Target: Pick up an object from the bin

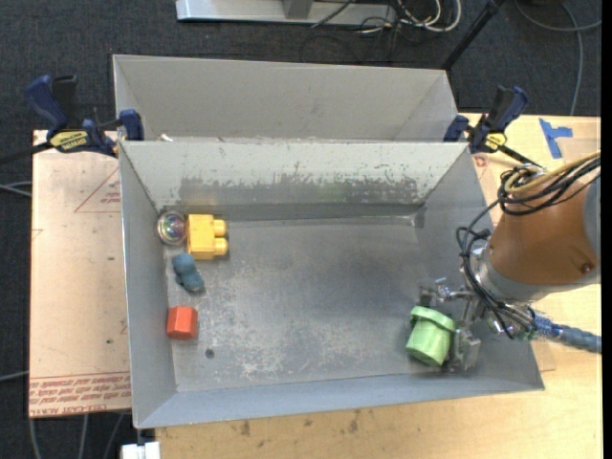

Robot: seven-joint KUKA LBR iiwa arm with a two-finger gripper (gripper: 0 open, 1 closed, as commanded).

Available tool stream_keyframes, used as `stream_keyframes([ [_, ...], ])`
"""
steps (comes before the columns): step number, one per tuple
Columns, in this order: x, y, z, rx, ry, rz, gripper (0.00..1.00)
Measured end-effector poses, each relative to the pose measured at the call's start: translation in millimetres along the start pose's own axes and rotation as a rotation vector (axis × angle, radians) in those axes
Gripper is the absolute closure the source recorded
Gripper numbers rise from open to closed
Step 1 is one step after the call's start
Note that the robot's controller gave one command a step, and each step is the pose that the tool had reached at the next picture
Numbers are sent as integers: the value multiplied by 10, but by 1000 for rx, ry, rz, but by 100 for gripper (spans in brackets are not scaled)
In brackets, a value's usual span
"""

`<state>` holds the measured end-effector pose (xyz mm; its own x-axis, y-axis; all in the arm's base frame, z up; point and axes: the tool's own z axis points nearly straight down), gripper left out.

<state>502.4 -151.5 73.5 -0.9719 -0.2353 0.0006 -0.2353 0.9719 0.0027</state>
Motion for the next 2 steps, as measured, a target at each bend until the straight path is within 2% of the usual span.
stream_keyframes([
  [1,-14,-5,-29,2,-4,0,100],
  [2,1,-23,-1608,8,-11,46,100],
])
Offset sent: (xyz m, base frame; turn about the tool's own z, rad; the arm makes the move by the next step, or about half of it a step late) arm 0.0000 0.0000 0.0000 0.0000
